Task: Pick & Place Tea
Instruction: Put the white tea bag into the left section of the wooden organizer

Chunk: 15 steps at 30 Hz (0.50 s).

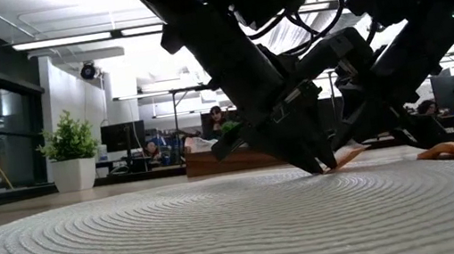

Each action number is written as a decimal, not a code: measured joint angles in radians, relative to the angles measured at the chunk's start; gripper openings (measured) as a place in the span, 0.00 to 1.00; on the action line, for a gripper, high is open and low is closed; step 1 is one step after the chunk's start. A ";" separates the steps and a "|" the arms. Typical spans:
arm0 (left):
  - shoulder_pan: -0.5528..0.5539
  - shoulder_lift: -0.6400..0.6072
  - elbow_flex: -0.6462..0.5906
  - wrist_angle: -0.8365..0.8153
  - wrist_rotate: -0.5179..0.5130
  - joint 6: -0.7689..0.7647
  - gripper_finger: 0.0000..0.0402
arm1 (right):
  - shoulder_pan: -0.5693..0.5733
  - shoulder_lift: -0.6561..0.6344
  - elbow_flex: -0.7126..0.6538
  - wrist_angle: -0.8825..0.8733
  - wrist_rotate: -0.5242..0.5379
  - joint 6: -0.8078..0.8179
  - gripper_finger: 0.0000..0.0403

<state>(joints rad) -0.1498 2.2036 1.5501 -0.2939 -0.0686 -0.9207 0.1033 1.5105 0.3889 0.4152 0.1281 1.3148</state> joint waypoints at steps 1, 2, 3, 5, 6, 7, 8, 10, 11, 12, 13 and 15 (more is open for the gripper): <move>0.001 0.000 0.000 0.000 0.001 0.000 0.21 | -0.007 0.000 0.000 0.000 -0.005 -0.012 0.01; 0.001 0.000 0.000 0.000 0.000 0.000 0.21 | -0.013 0.000 0.000 0.000 -0.013 -0.019 0.01; 0.000 0.000 0.000 0.000 -0.001 0.000 0.21 | -0.019 0.000 0.000 0.000 -0.022 -0.023 0.01; 0.000 0.000 0.000 0.000 -0.001 0.000 0.21 | -0.027 0.000 0.000 0.002 -0.037 -0.040 0.01; 0.000 0.000 0.000 0.000 -0.001 0.000 0.21 | -0.030 0.000 0.000 0.002 -0.041 -0.047 0.01; 0.000 0.000 0.000 0.000 0.000 0.000 0.21 | -0.031 0.000 0.000 0.004 -0.046 -0.051 0.01; 0.000 0.000 0.000 0.000 0.002 0.004 0.21 | -0.033 0.000 0.000 0.006 -0.050 -0.056 0.01; 0.000 0.000 0.000 -0.001 0.010 0.019 0.21 | -0.034 0.000 0.000 0.011 -0.054 -0.063 0.00; 0.000 0.000 0.000 -0.002 0.018 0.027 0.21 | -0.034 -0.001 -0.001 0.021 -0.056 -0.065 0.00; 0.000 0.000 0.000 -0.003 0.029 0.035 0.21 | -0.034 -0.007 -0.001 0.028 -0.059 -0.070 0.00; 0.000 -0.001 0.000 -0.002 0.039 0.041 0.21 | -0.033 -0.012 -0.001 0.033 -0.061 -0.079 0.00; 0.001 -0.001 0.001 0.007 0.067 0.054 0.21 | -0.034 -0.025 -0.001 0.029 -0.063 -0.085 0.00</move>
<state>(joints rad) -0.1487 2.2028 1.5508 -0.2870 -0.0019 -0.8664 0.0689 1.4857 0.3882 0.4443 0.0647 1.2293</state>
